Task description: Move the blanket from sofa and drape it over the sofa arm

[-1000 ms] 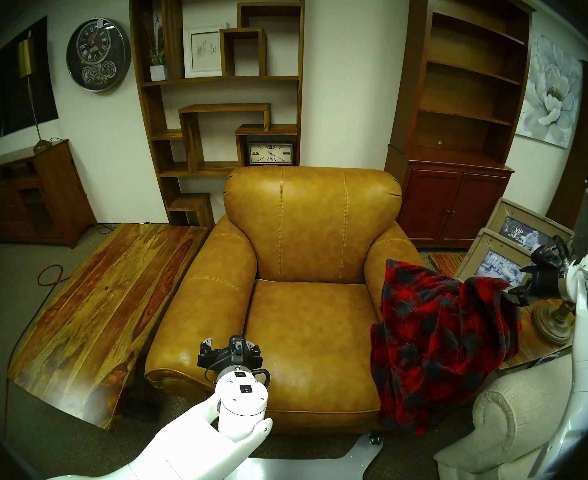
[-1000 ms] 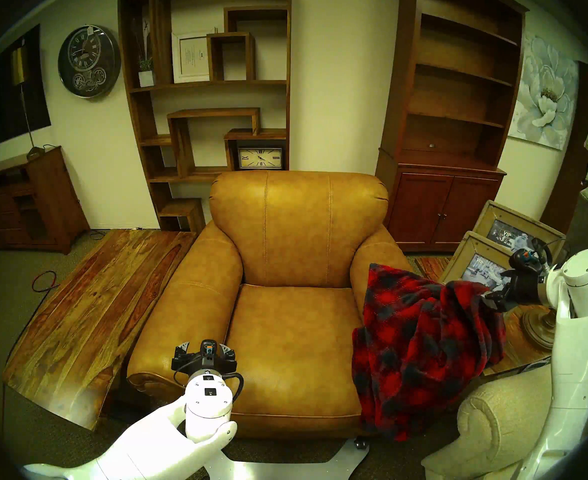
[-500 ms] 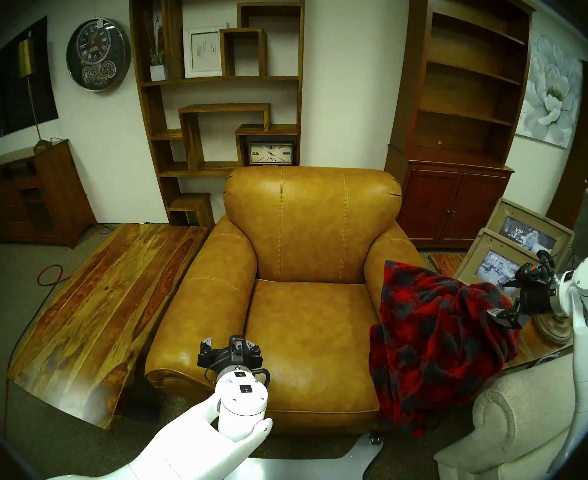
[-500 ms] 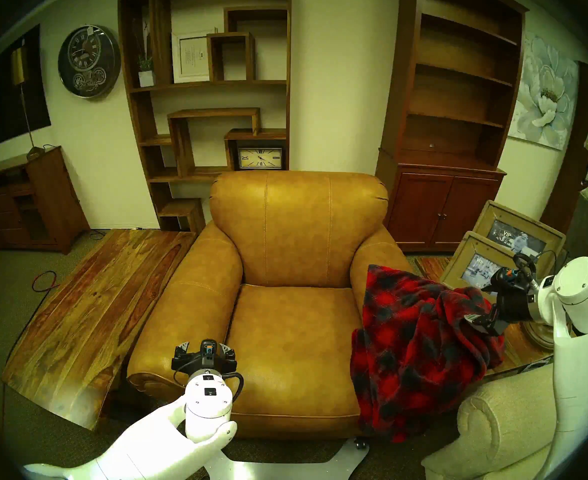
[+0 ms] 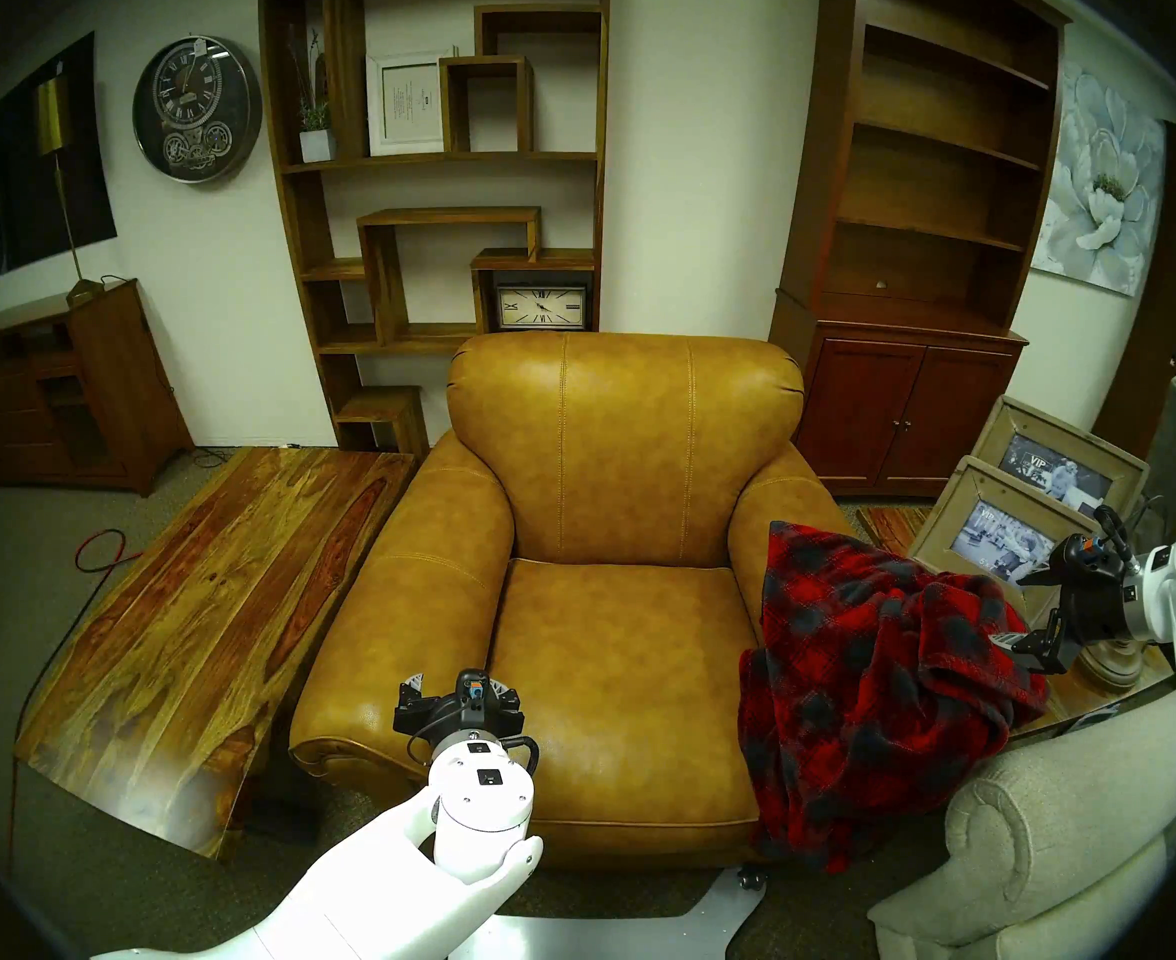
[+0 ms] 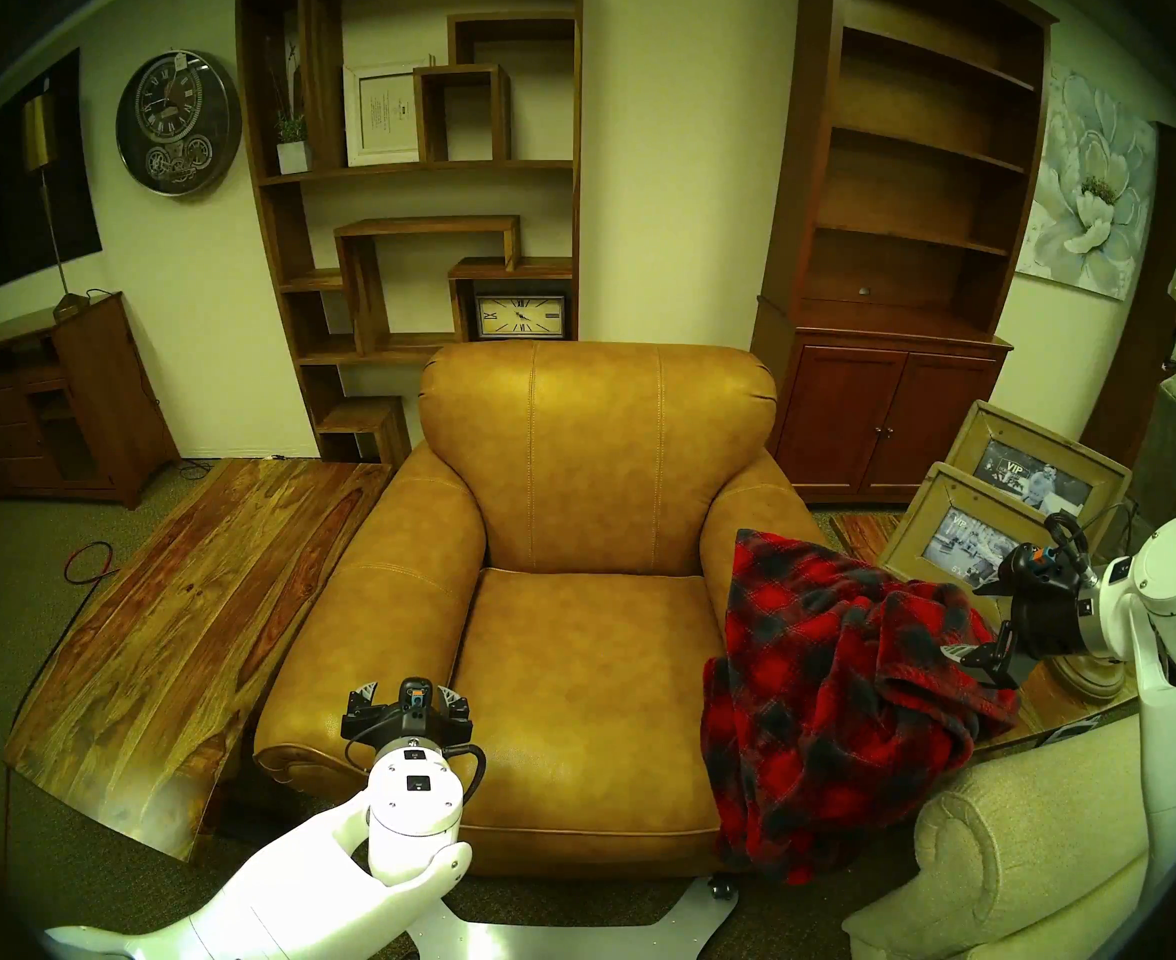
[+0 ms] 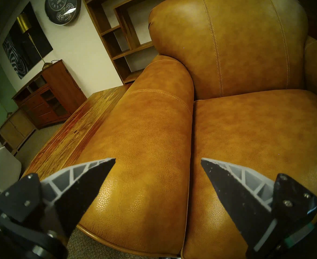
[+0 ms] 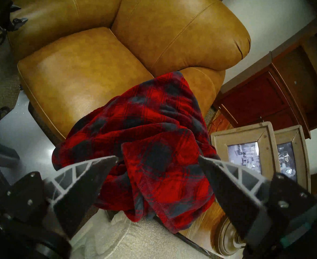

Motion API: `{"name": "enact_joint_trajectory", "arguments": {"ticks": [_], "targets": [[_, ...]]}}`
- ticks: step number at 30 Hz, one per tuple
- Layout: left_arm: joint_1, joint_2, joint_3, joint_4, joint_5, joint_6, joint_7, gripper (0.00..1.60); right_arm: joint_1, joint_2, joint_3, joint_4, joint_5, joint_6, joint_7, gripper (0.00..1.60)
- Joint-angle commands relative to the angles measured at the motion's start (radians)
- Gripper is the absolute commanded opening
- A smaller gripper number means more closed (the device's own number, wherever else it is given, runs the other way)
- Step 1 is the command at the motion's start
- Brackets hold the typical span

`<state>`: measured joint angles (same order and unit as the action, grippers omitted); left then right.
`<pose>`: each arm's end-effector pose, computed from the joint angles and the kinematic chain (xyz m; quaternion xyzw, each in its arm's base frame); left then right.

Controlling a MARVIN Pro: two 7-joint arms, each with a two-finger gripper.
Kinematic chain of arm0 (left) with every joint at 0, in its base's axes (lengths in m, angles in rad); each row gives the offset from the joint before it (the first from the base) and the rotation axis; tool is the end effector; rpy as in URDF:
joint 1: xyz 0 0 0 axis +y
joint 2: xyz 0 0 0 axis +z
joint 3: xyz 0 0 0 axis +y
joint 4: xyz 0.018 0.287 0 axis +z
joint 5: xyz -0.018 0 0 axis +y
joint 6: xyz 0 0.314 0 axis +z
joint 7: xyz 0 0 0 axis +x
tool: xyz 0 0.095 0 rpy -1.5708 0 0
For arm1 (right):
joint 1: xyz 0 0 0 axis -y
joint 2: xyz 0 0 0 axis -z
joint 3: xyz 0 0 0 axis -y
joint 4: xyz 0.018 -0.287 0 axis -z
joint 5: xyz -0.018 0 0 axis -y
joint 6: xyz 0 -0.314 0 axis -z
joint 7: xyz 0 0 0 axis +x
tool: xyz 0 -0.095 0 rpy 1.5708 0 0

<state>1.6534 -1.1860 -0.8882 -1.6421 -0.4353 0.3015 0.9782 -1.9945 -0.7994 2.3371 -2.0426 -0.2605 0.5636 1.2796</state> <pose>0.3086 -0.0568 -0.4020 -0.8466 -0.0065 -0.4963 0.1921 0.2757 -0.2550 -0.1327 0.8510 0.3941 0.3326 0.0996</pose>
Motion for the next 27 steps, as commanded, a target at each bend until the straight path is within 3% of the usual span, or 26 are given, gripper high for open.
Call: {"name": "enact_joint_trajectory", "arguments": {"ticks": [1, 16, 27], "targets": [[0.001, 0.002, 0.003, -0.02, 0.0, 0.004, -0.003, 1.6, -0.122, 0.103, 0.051, -0.018, 0.096, 0.024, 0.105, 1.6], [0.001, 0.004, 0.004, -0.023, -0.003, 0.005, -0.003, 1.6, -0.287, 0.208, 0.136, -0.005, 0.255, 0.042, 0.051, 1.6], [0.001, 0.005, 0.004, -0.024, -0.004, 0.007, -0.003, 1.6, -0.353, 0.242, 0.18, 0.004, 0.303, 0.039, 0.05, 1.6]]}}
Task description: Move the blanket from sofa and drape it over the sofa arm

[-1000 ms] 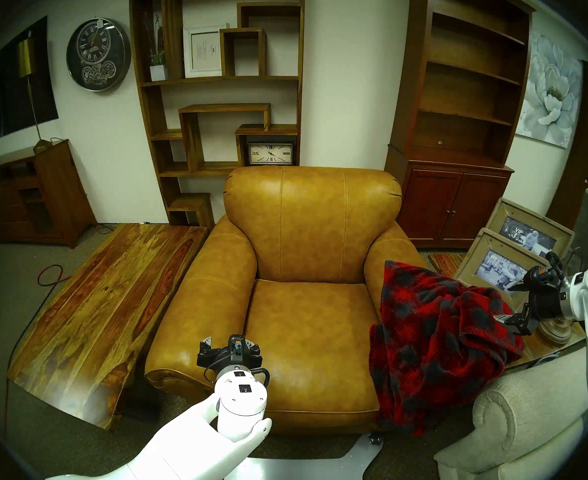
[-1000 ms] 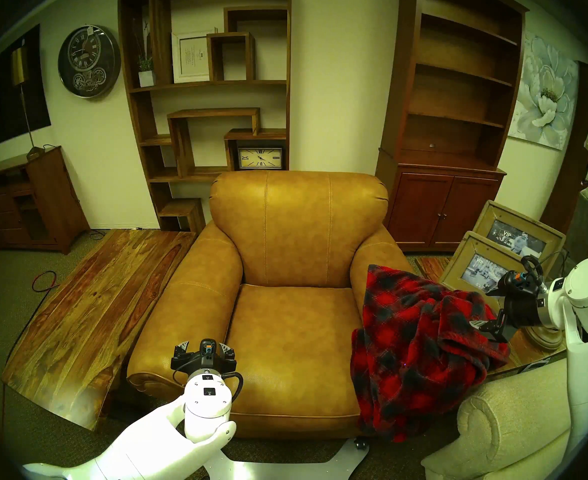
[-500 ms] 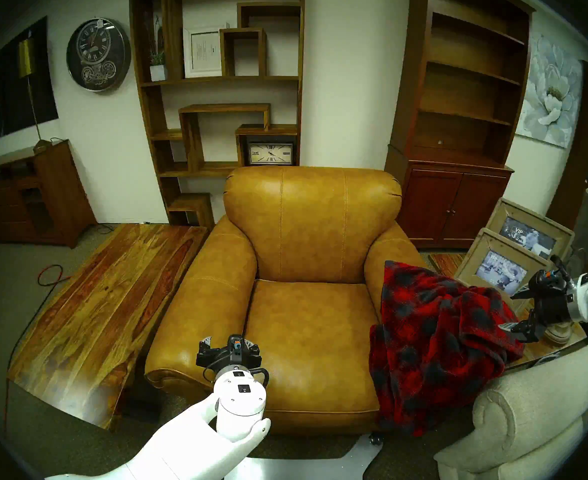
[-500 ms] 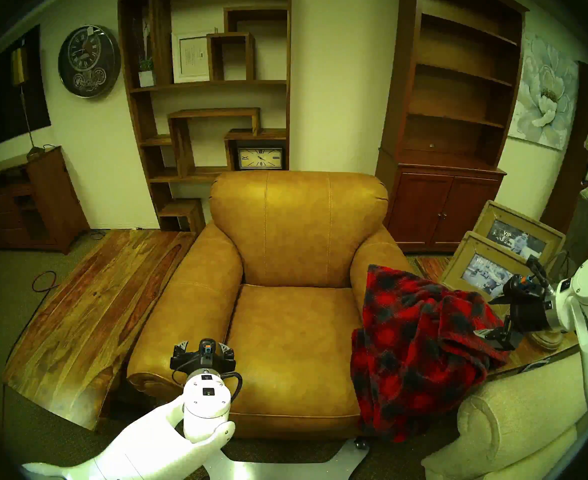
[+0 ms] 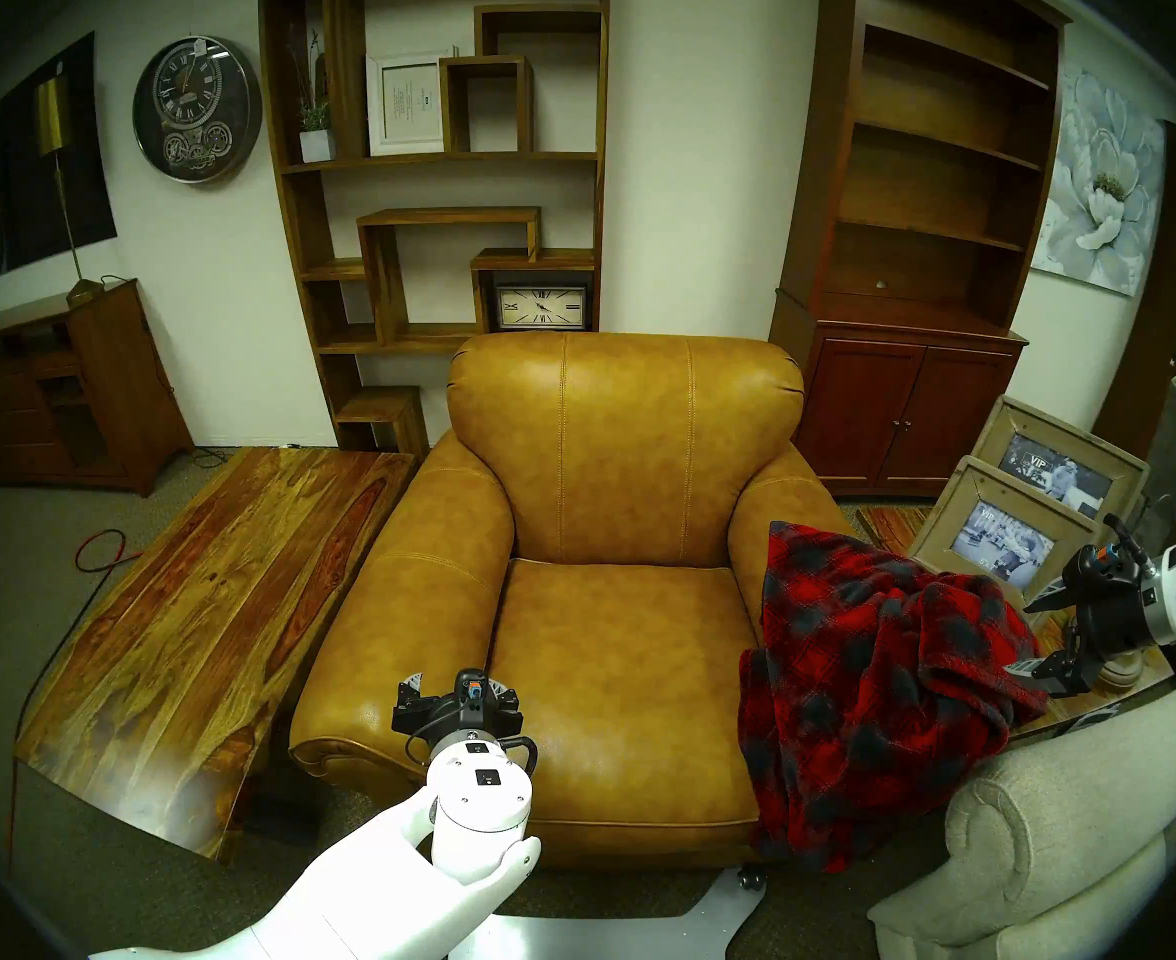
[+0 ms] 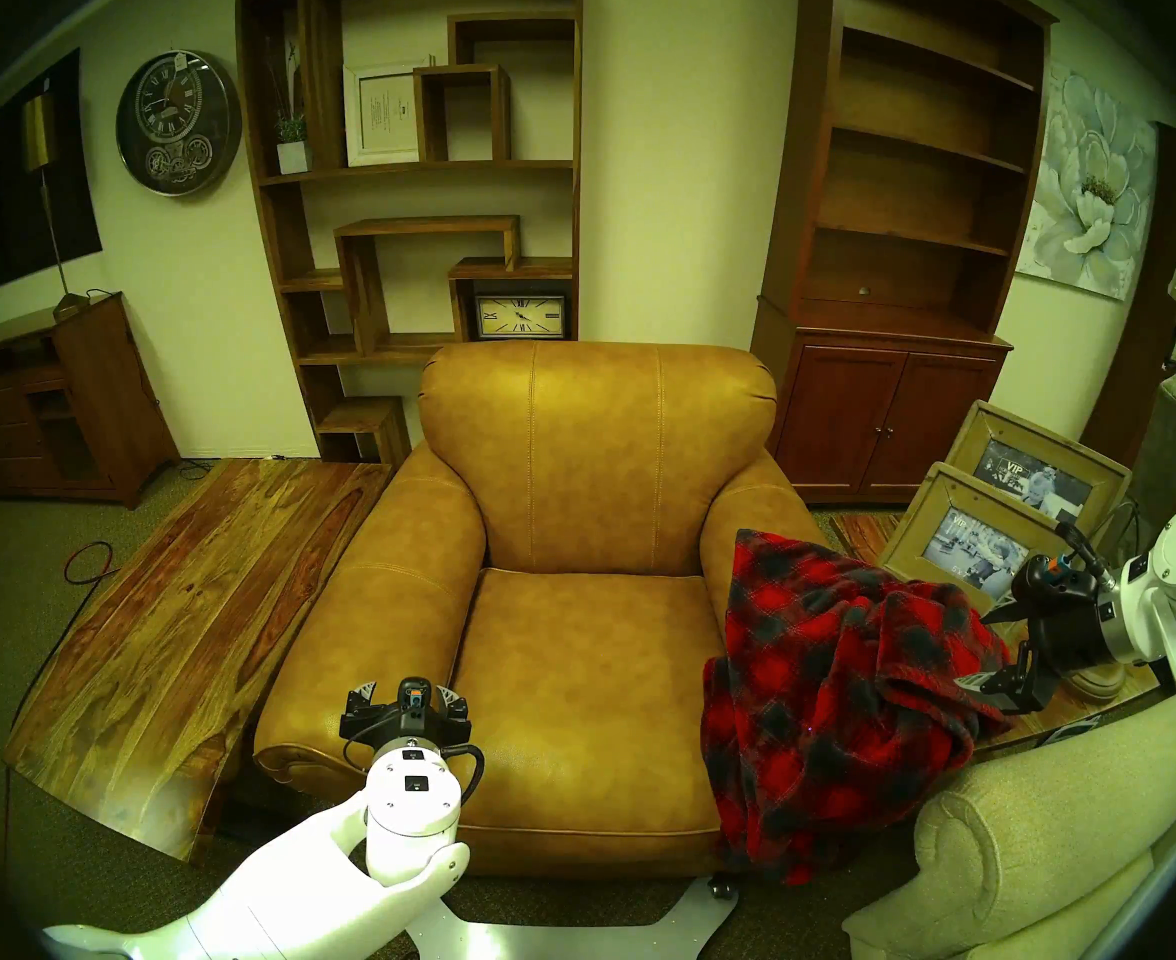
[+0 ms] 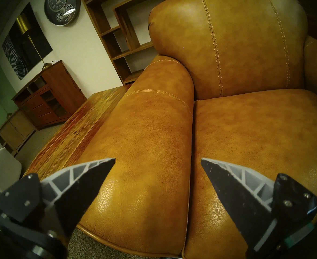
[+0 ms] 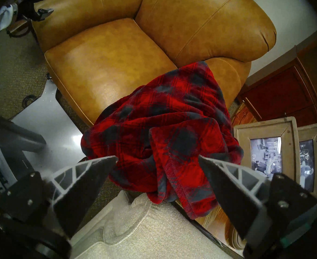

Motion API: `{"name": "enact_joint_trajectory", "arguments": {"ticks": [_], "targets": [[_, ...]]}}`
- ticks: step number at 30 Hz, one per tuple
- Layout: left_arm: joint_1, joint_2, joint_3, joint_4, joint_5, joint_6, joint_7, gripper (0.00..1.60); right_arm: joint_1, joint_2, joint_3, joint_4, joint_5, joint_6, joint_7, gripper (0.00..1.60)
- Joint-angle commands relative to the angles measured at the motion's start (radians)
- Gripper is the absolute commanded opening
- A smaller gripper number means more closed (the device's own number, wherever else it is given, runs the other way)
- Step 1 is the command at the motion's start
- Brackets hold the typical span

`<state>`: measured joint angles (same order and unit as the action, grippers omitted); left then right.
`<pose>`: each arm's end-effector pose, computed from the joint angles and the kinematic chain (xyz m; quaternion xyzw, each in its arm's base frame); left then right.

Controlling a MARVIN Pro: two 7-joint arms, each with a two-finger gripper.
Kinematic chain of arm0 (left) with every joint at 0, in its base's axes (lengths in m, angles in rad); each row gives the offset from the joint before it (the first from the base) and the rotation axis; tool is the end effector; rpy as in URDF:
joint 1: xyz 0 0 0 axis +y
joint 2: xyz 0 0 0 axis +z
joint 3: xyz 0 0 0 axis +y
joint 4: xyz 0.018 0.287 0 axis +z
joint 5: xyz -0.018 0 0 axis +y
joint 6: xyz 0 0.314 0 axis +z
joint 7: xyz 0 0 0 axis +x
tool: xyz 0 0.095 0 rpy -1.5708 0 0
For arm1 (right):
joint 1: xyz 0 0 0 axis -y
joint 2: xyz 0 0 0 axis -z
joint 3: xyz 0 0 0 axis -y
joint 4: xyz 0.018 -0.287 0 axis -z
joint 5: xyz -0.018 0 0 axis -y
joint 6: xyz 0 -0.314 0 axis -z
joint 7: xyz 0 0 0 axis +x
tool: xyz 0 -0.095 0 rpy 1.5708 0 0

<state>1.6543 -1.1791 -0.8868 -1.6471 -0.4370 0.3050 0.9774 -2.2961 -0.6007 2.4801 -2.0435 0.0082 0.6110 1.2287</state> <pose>0.3081 -0.0555 -0.4014 -0.8467 -0.0037 -0.4960 0.1928 0.2618 -0.2543 -0.1234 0.8625 0.4210 0.2766 0.0489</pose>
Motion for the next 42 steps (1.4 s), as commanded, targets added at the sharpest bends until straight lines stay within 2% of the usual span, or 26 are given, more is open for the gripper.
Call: {"name": "enact_joint_trajectory", "arguments": {"ticks": [1, 8, 42], "targets": [[0.0, -0.002, 0.002, -0.019, -0.002, 0.003, -0.002, 1.6, -0.047, 0.042, 0.037, 0.006, 0.03, -0.009, 0.111, 1.6], [0.0, -0.002, 0.002, -0.02, -0.002, 0.003, -0.002, 1.6, -0.082, 0.056, 0.055, 0.007, 0.057, -0.012, 0.091, 1.6], [0.0, -0.001, 0.003, -0.02, -0.003, 0.004, -0.002, 1.6, -0.15, 0.082, 0.096, 0.011, 0.108, -0.019, 0.062, 1.6]]}}
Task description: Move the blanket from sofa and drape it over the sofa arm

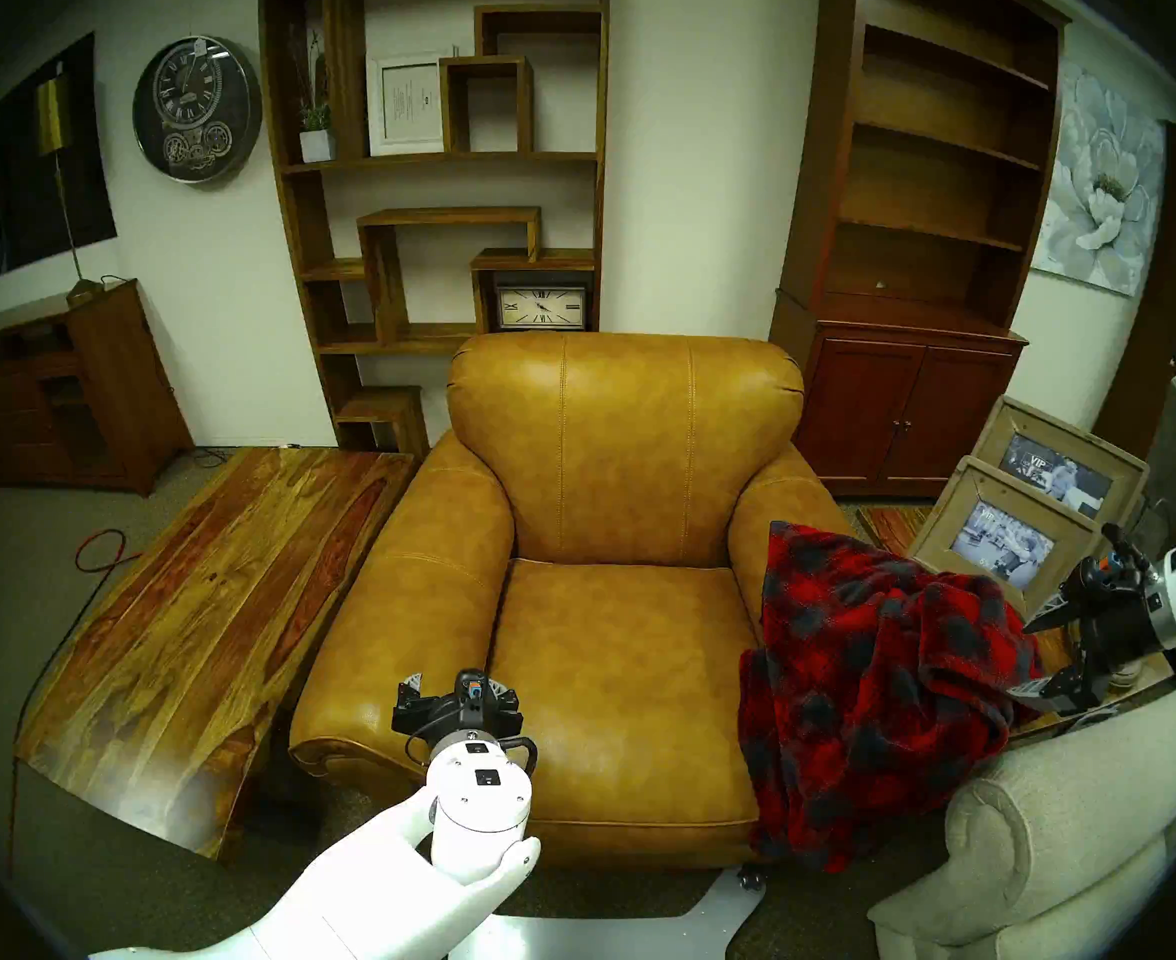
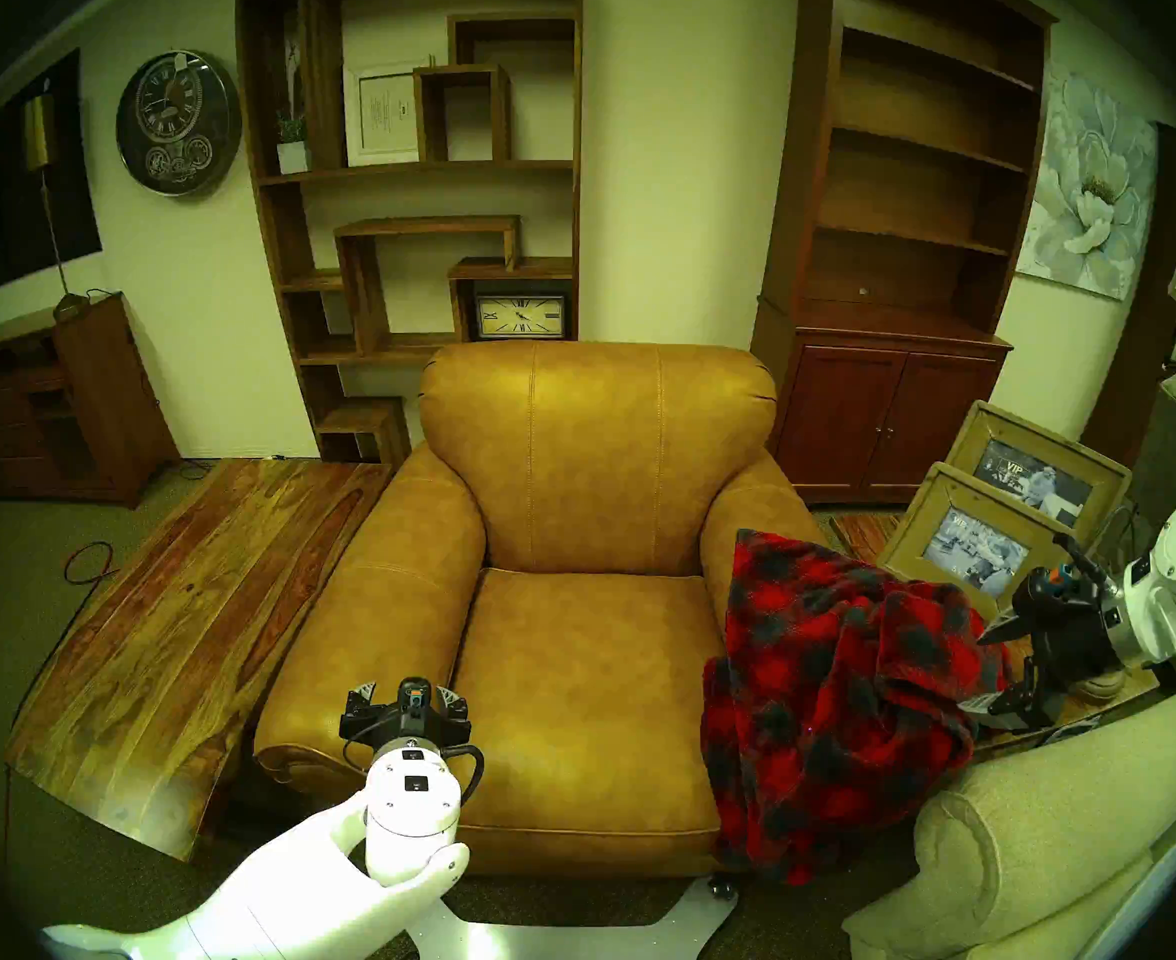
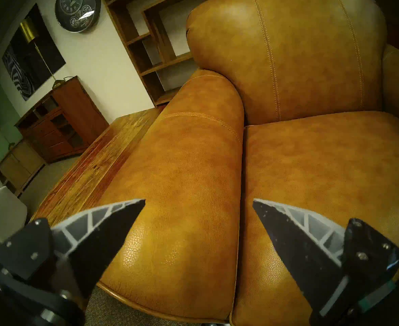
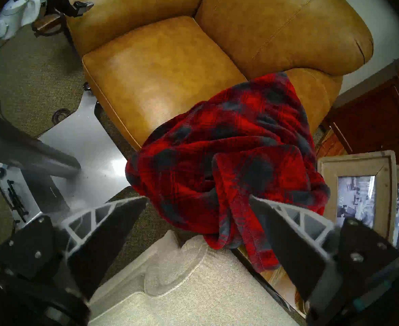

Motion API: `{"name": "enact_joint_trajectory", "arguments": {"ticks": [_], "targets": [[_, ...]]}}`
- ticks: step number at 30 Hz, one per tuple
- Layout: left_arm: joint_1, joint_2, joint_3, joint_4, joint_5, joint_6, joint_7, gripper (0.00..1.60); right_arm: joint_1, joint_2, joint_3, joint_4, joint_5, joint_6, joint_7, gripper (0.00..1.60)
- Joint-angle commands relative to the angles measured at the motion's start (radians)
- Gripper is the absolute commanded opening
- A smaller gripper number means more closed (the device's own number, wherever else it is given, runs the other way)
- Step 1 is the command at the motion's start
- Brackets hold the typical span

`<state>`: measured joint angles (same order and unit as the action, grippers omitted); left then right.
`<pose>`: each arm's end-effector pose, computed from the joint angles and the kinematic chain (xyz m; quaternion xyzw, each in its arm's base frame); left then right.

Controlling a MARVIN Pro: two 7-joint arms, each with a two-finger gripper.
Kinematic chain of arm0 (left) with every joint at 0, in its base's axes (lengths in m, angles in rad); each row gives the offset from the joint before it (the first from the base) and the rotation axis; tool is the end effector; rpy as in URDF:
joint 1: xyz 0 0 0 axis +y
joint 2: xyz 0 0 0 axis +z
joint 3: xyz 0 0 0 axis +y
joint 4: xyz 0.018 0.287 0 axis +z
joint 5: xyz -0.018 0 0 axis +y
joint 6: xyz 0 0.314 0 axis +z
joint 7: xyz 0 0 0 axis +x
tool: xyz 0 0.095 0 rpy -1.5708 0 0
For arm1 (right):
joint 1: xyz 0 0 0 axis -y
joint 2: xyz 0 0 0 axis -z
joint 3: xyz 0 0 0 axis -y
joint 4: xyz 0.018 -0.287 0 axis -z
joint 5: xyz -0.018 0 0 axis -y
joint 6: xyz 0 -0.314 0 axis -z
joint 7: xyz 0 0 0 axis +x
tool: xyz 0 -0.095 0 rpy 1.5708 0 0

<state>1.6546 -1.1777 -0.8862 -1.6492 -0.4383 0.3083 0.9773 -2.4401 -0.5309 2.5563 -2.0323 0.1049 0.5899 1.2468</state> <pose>0.3078 -0.0555 -0.4012 -0.8472 -0.0026 -0.4951 0.1928 0.2560 -0.2518 -0.1241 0.8615 0.4449 0.2444 0.0120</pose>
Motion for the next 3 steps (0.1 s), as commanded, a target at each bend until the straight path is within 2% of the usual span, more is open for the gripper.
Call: {"name": "enact_joint_trajectory", "arguments": {"ticks": [1, 3], "targets": [[0.0, -0.003, 0.002, -0.018, -0.002, 0.001, -0.002, 1.6, -0.008, 0.012, 0.02, 0.0, 0.012, 0.002, 0.043, 1.6], [0.0, -0.003, 0.002, -0.018, -0.002, 0.001, -0.002, 1.6, -0.011, 0.013, 0.022, 0.0, 0.014, 0.002, 0.041, 1.6]]}}
